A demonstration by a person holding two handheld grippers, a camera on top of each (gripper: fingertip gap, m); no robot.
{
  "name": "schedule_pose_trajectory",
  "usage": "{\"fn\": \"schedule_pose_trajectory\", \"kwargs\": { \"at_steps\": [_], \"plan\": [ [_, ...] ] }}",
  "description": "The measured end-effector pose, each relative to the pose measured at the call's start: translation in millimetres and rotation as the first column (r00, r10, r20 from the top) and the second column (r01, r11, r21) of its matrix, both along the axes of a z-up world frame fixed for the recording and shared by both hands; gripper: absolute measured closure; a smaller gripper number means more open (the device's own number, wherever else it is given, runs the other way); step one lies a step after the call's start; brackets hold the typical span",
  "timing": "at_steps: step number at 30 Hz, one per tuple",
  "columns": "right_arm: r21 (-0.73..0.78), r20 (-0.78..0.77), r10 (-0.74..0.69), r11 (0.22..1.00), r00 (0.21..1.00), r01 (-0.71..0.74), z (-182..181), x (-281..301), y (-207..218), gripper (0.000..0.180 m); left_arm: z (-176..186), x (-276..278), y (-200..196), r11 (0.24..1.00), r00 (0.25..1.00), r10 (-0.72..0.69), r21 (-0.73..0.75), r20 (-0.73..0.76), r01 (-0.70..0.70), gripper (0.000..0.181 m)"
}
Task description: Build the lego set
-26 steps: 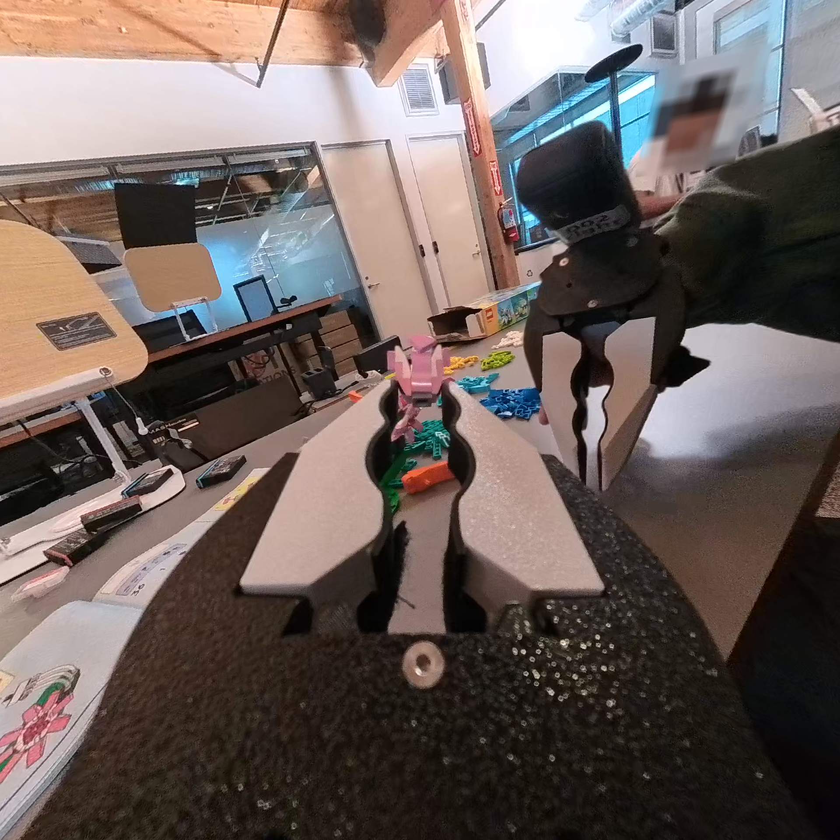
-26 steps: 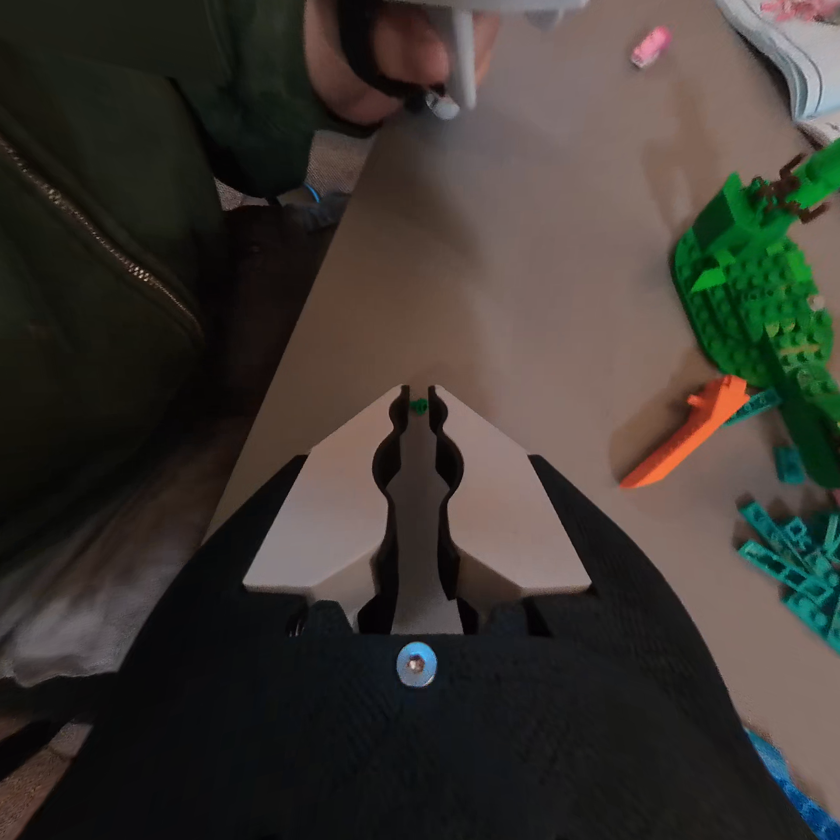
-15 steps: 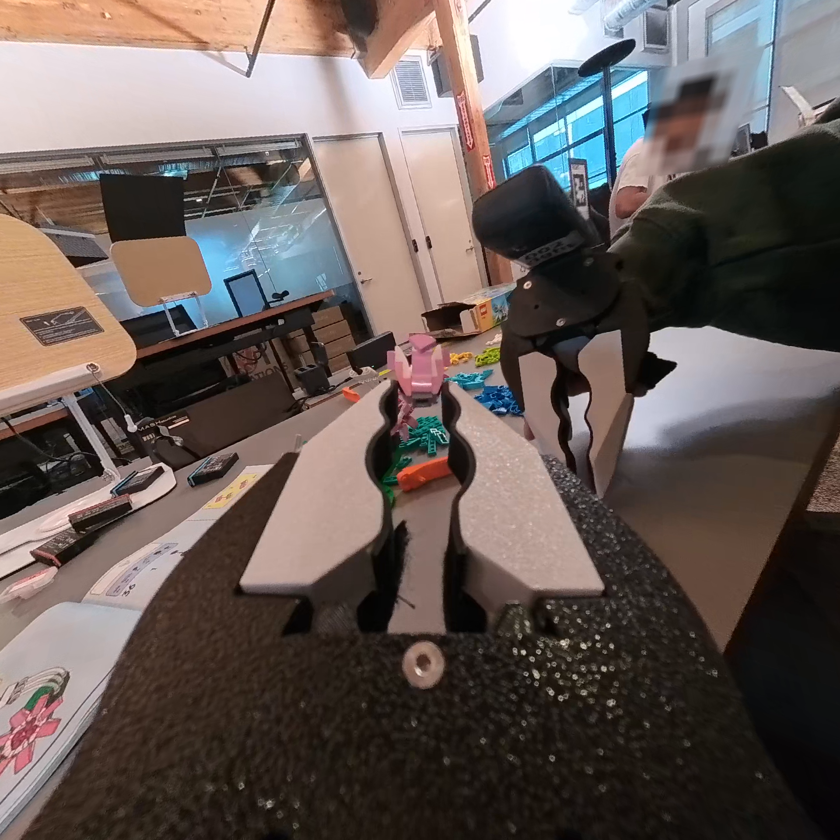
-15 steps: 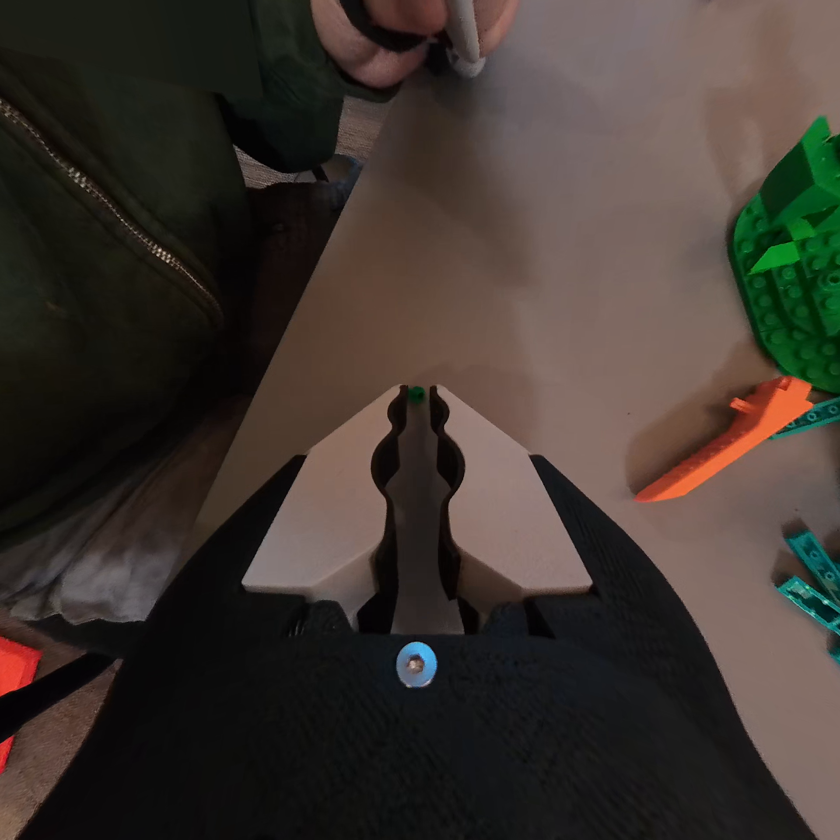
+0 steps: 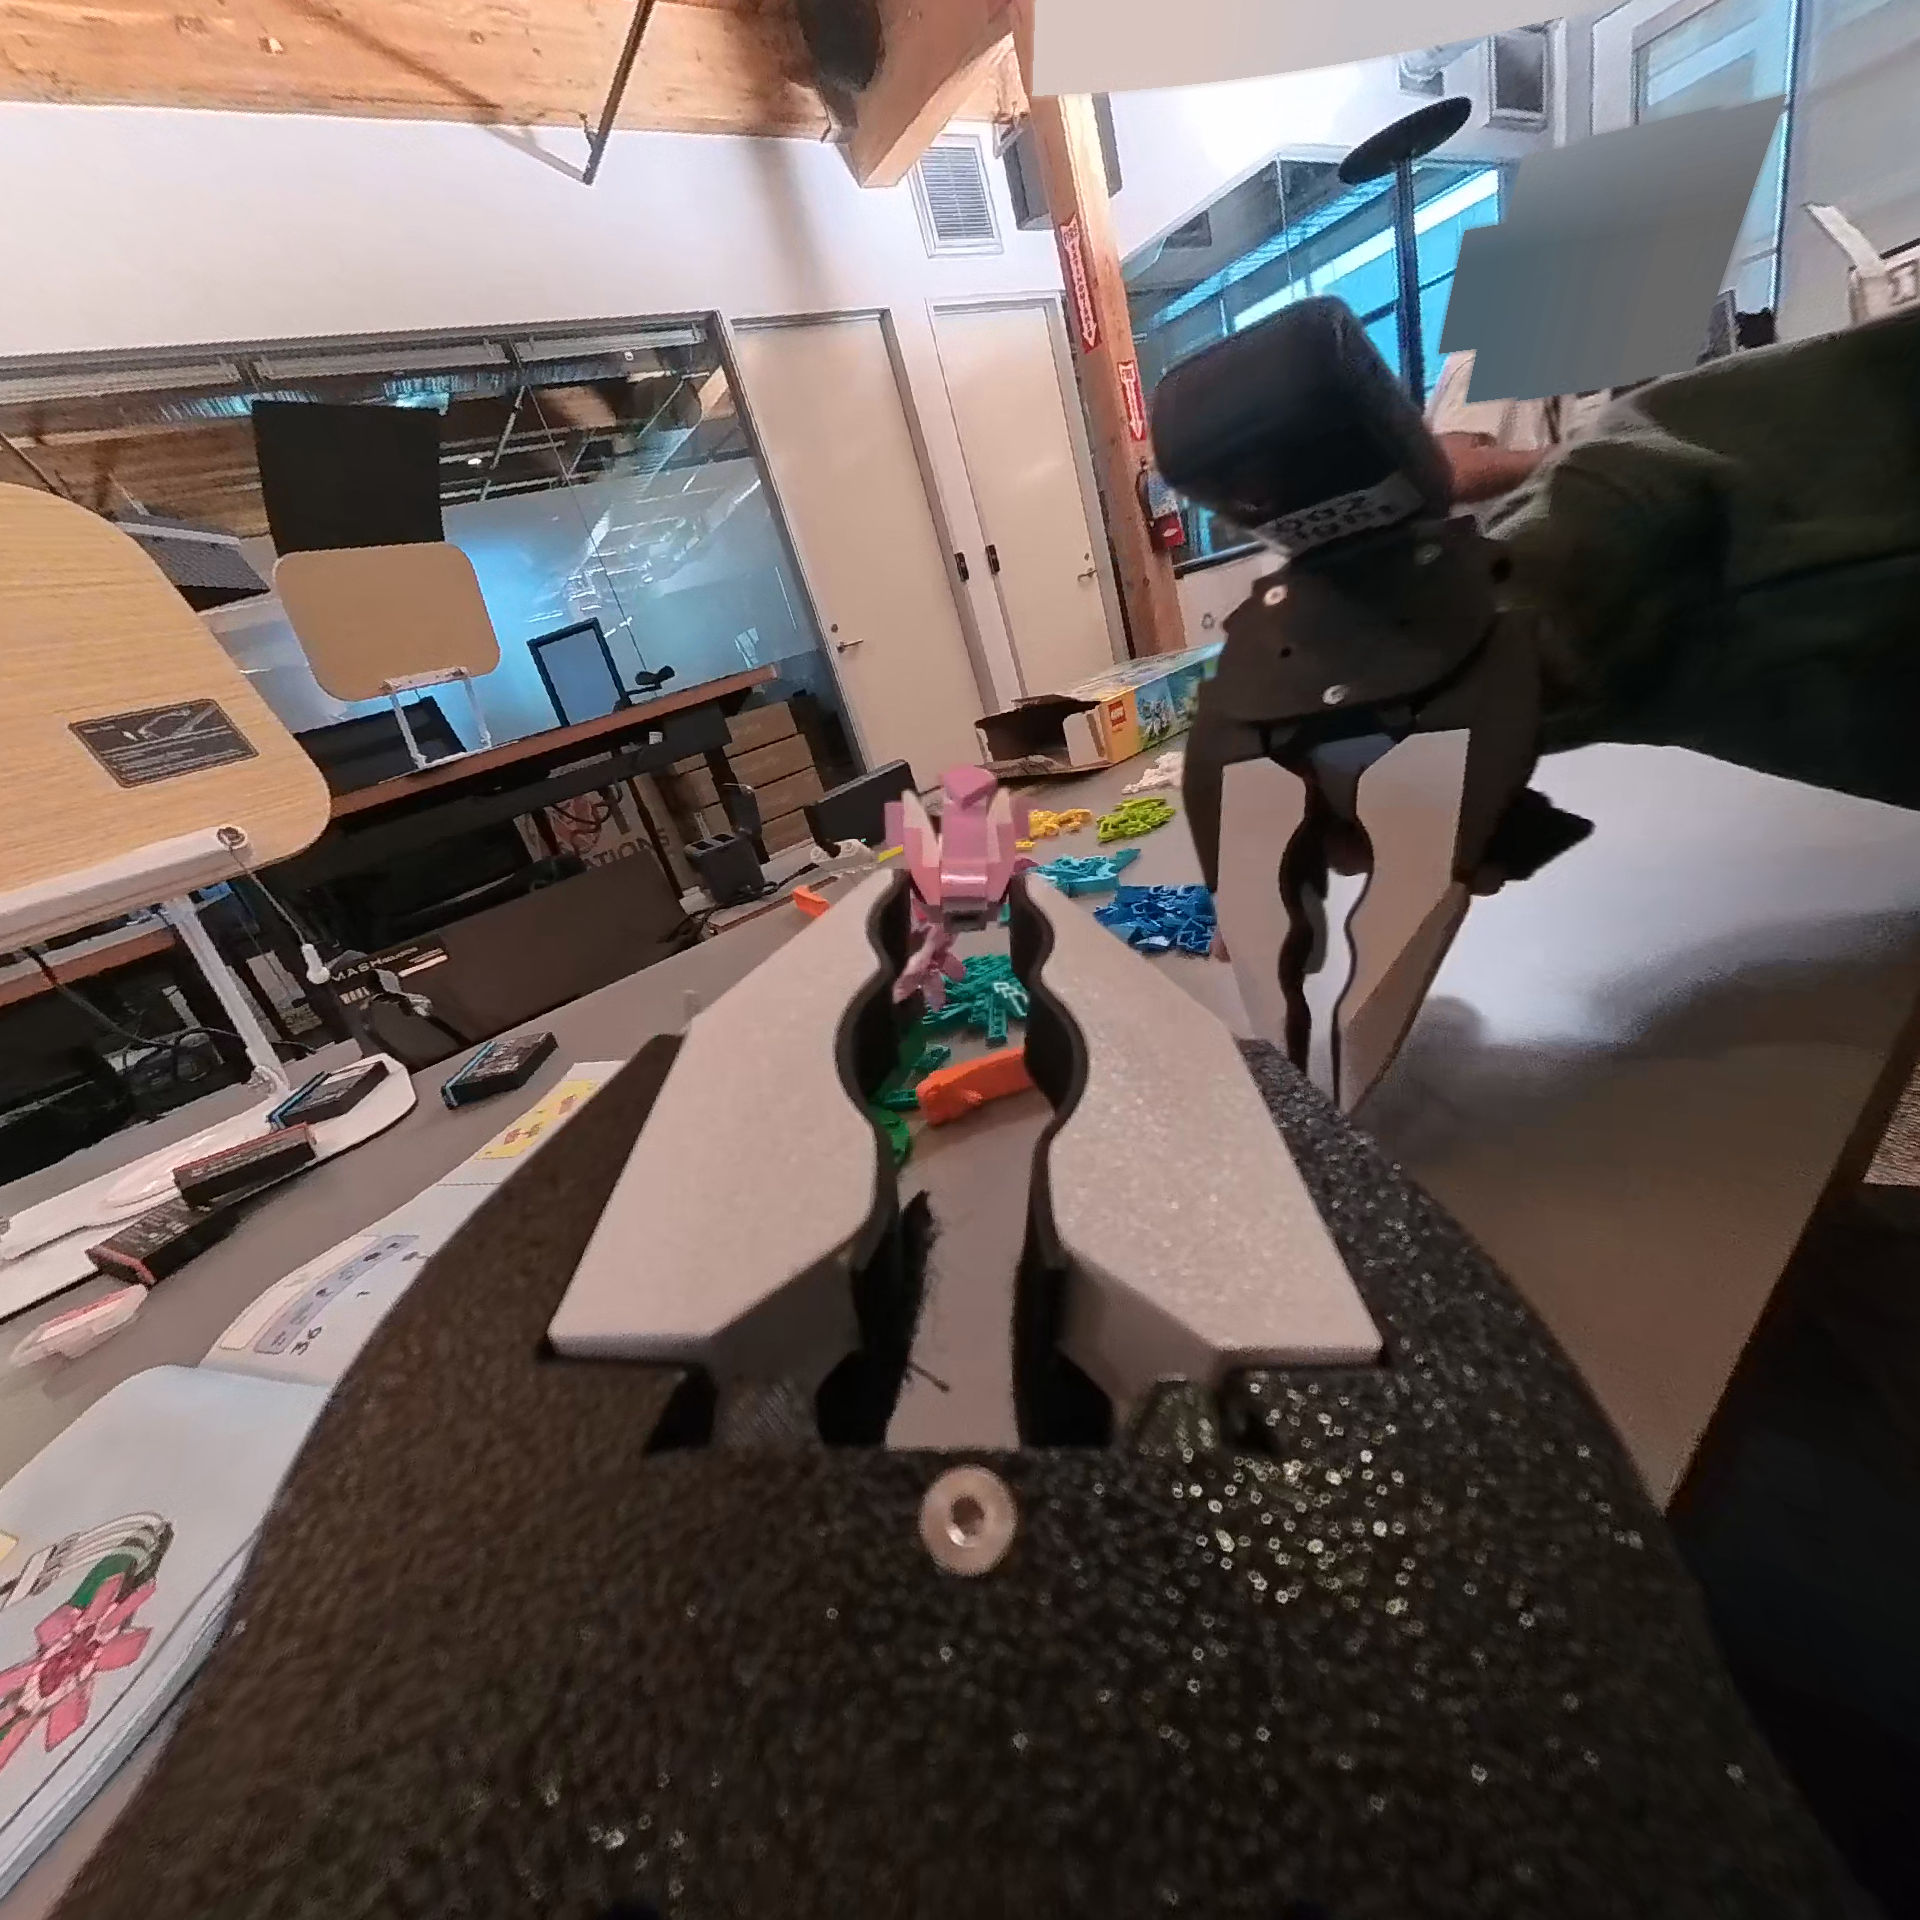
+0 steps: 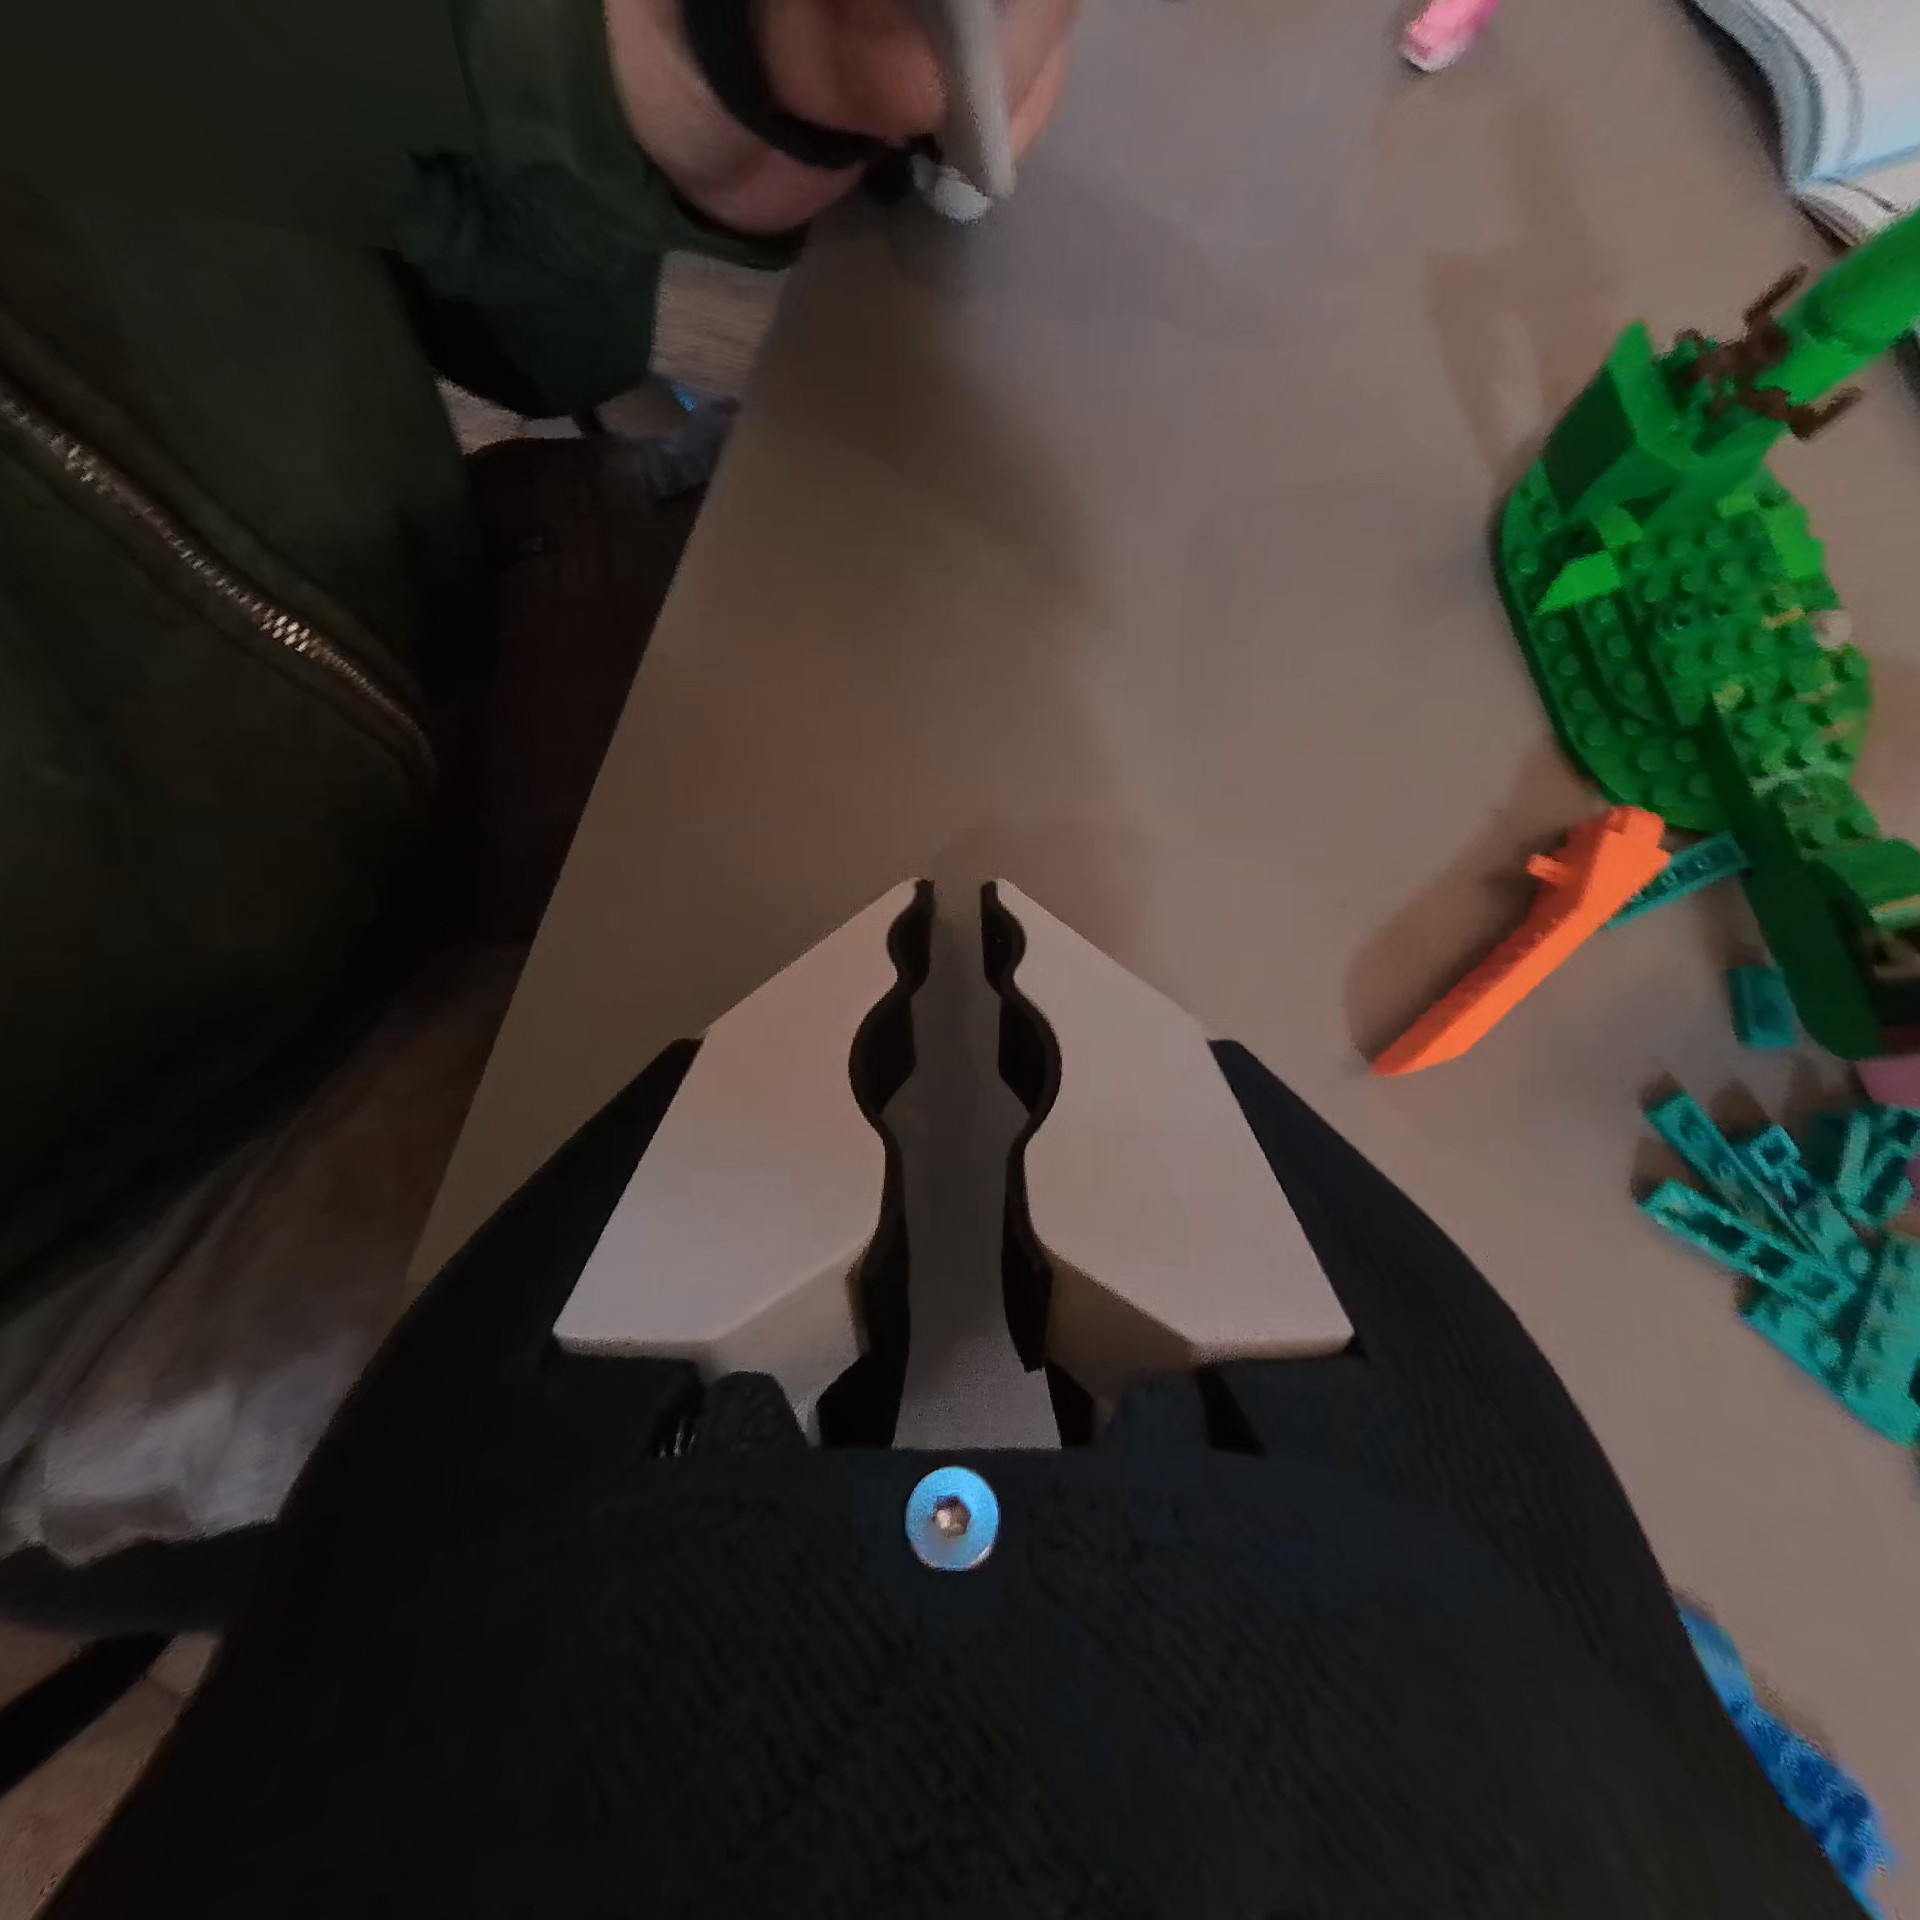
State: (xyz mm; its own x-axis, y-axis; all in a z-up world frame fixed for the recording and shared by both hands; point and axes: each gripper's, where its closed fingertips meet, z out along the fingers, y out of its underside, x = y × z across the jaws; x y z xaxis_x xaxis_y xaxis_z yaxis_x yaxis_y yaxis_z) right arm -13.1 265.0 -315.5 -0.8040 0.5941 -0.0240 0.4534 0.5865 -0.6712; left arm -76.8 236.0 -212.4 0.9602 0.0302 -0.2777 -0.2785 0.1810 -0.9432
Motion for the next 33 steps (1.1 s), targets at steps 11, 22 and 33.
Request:
{"fn": "schedule_pose_trajectory", "kwargs": {
  "at_steps": [11,22,33],
  "plan": [
    [-0.063,0.005,-0.501,0.864,0.866,0.500,-3,23,-13,0.176,1,-1,-1,1.000,1.000,0.015,0.012,-0.008,-0.015,0.165],
    [-0.015,-0.056,-0.729,0.684,0.682,0.729,-15,13,-8,0.176,0,-1,0,1.000,1.000,0.017,0.010,-0.012,-0.017,0.165],
    [-0.028,-0.065,-0.755,0.655,0.653,0.755,-15,5,-1,0.178,0,0,0,1.000,1.000,0.013,0.009,-0.014,-0.013,0.165]
  ]
}}
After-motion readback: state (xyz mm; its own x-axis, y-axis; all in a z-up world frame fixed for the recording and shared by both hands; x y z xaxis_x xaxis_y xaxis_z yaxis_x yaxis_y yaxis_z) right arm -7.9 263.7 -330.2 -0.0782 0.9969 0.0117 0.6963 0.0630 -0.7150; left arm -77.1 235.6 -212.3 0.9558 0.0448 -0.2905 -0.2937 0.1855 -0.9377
